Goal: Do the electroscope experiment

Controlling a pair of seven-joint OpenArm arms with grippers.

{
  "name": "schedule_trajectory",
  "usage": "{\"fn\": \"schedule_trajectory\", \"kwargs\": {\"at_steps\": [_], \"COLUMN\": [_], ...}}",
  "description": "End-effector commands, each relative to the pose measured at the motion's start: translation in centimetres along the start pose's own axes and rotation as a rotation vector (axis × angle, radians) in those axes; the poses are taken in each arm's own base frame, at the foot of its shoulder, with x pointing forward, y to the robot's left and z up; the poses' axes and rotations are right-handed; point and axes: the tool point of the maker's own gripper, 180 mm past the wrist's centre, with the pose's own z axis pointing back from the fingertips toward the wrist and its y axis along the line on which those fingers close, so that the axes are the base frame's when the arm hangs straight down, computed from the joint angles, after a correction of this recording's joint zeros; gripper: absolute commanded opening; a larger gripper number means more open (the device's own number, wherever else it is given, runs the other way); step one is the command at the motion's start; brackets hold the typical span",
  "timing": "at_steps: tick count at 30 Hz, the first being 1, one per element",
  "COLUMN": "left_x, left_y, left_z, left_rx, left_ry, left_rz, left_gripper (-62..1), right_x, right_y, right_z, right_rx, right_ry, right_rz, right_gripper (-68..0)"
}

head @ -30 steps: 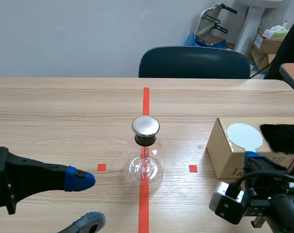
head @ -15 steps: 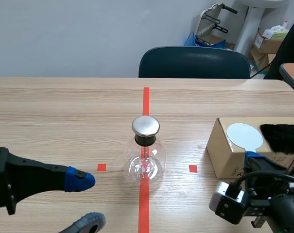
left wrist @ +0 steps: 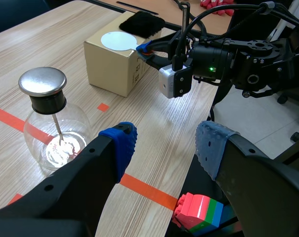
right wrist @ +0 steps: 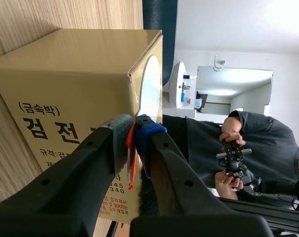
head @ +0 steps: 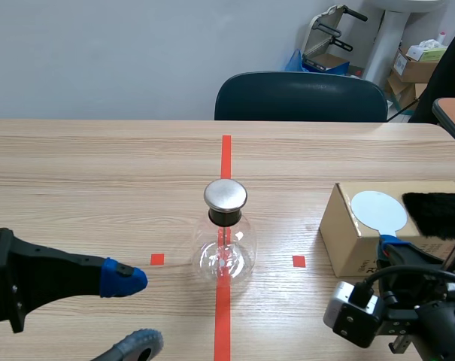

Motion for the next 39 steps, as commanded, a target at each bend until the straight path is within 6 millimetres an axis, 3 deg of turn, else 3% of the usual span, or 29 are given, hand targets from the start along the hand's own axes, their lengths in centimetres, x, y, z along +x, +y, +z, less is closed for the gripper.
{"fn": "schedule_trajectory", "kwargs": {"at_steps": [1,39], "left_x": [1.02,1.06], "left_y": [-0.36,0.14], "left_z": [-0.23,-0.25], "left_rx": [-0.008,0.017], "left_ry": [-0.036,-0.037], "left_rz": [0.004,-0.007], "left_gripper": [-30.7,-30.7], "right_x": [-0.15,-0.13], "right_y": [-0.96,-0.95], "right_z": [-0.51,-0.51], "right_rx": [-0.031,-0.031], "right_ry": [0.001,0.0], "right_rz": [0.009,0.008], "right_gripper": [-66.7,-66.7]}}
